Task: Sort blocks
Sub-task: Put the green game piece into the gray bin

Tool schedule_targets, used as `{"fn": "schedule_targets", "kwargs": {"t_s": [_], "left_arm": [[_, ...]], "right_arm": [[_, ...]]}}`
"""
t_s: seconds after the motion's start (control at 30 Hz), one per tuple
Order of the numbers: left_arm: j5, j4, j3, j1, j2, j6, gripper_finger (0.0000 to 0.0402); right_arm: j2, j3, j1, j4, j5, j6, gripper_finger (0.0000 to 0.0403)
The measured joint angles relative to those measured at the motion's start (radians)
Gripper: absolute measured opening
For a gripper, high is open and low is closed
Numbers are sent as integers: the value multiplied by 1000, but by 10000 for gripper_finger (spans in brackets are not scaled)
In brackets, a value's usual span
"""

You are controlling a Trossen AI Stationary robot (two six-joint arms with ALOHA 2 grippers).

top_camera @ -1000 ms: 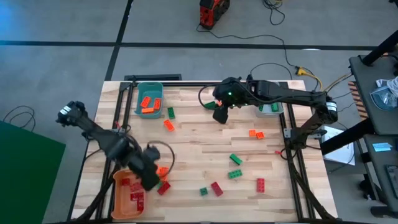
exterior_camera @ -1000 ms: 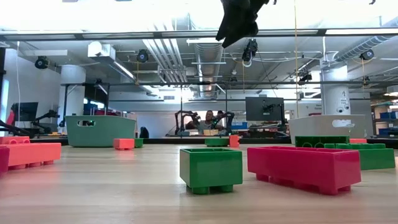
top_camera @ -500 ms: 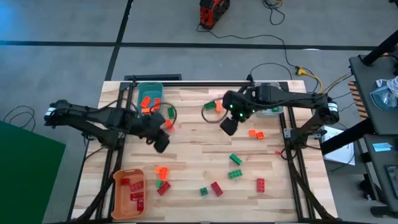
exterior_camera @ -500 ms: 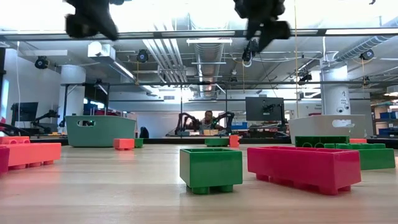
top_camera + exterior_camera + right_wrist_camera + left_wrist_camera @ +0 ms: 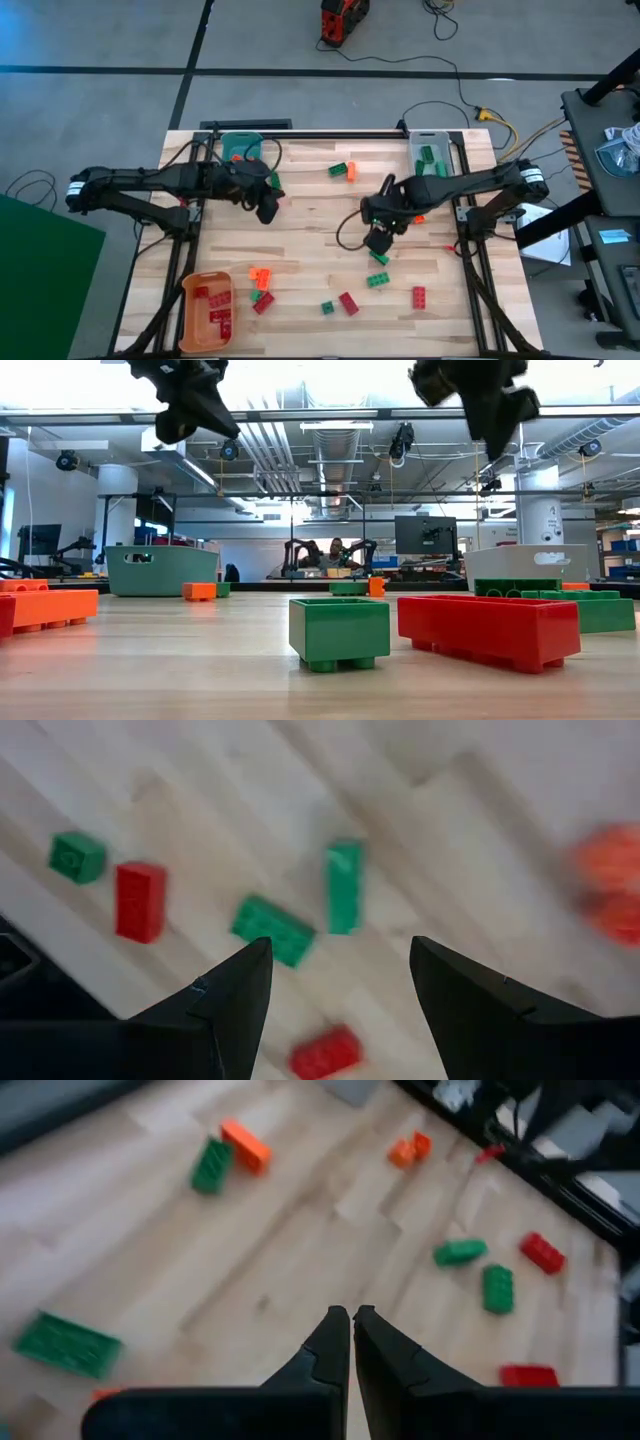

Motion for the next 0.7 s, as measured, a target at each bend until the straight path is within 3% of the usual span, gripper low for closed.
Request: {"fn": "schedule_targets", "kwargs": {"t_s": [0.23, 0.7], "left_arm": [[-97, -4, 45, 2, -6, 83, 0], [-112, -15, 46, 6, 7, 117, 0]], "right_arm": [[6, -244, 27, 353, -42, 91, 226], [93, -392, 59, 496, 3, -17, 225]]}}
